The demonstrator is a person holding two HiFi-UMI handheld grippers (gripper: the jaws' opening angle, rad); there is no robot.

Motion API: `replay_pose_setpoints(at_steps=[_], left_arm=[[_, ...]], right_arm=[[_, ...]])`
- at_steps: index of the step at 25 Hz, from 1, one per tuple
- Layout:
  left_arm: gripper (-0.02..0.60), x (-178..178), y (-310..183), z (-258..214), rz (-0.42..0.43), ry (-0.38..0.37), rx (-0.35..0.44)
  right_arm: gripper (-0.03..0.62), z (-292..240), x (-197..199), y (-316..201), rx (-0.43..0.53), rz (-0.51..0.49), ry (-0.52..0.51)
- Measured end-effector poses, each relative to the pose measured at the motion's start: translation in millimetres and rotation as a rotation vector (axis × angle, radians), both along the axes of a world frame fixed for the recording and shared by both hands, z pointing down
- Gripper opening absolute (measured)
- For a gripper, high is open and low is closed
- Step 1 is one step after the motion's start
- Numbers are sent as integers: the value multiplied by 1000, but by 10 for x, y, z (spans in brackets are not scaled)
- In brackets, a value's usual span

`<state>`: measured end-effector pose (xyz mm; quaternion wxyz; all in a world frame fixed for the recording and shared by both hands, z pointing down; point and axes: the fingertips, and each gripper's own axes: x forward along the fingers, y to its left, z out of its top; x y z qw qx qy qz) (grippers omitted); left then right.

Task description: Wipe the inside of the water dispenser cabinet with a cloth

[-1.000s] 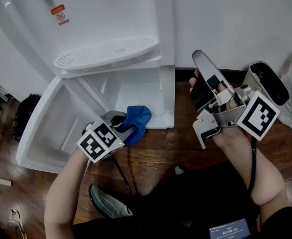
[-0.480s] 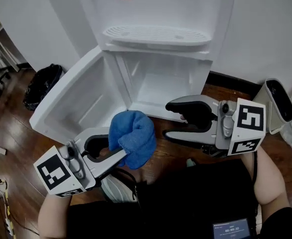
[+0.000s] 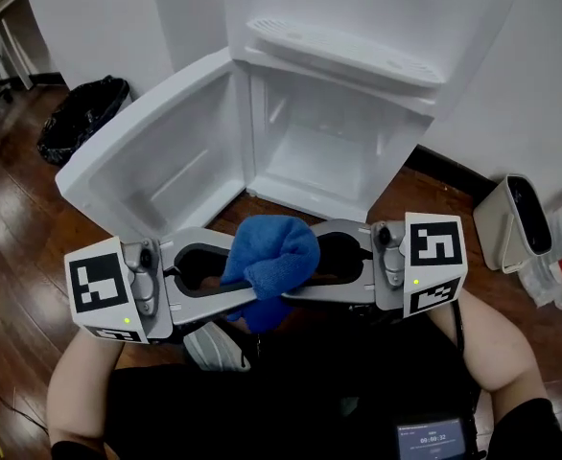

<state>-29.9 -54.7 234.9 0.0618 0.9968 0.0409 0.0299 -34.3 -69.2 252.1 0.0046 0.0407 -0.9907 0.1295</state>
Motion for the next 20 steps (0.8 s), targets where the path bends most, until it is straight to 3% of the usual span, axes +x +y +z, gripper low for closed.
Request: replay_pose_setpoints(at_steps=[4, 5, 7, 9, 12, 16, 18, 20], left_arm=[[121, -27, 87, -19, 100, 67, -142], [162, -50, 83, -39, 106, 77, -157], [259, -123, 16, -102, 82, 94, -160], [291, -208, -116, -174, -1, 95, -134], [296, -363, -399, -406, -229, 49, -47], [296, -781, -689, -767, -585, 27, 38], [293, -966, -709, -758, -696, 23, 20], [291, -1042, -639, -674, -729, 16, -14]], right_arm=[[139, 16, -5, 70, -45, -54, -51], [132, -3, 16, 57, -60, -51, -71], [130, -84, 84, -2, -80, -25, -116], [126, -171, 185, -117, -77, 47, -147], [124, -183, 420, -466, -43, 289, -120], [126, 144, 835, -1197, 37, 746, 127], [126, 310, 995, -1564, 27, 903, 222], [126, 358, 1114, -1944, 13, 1026, 239]])
